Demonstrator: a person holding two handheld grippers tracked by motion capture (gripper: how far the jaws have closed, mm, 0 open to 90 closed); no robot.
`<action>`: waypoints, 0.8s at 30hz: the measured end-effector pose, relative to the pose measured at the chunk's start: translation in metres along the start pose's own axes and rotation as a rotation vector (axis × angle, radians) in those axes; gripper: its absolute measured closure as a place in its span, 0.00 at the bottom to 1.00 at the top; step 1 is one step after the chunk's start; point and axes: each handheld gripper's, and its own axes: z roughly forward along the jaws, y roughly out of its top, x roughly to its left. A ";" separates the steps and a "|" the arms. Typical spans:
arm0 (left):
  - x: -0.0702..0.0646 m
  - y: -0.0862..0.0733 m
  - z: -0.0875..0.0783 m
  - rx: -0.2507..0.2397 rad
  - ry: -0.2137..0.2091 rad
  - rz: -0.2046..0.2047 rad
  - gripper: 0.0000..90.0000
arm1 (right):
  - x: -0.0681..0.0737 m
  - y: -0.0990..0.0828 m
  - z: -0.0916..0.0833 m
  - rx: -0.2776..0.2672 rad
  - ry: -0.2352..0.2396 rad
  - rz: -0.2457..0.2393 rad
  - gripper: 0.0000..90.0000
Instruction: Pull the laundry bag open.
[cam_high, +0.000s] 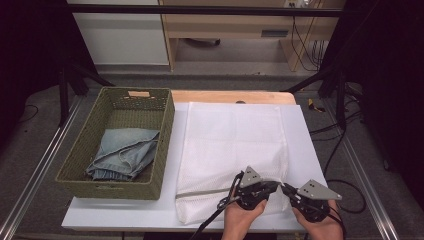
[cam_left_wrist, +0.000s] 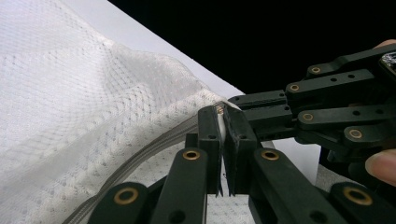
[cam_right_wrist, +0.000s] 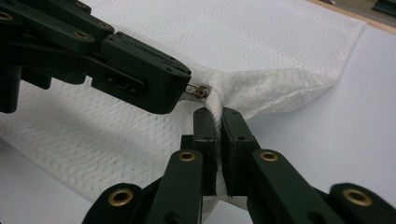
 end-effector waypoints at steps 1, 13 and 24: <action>0.000 0.000 0.000 0.003 0.004 0.001 0.96 | 0.000 0.000 0.000 0.001 0.000 0.001 0.96; 0.008 -0.005 -0.002 0.009 0.034 -0.026 0.96 | -0.001 -0.001 -0.002 0.009 0.001 0.017 0.96; 0.002 -0.008 0.000 -0.004 0.051 -0.033 0.96 | -0.003 -0.002 -0.003 0.038 -0.010 0.044 0.95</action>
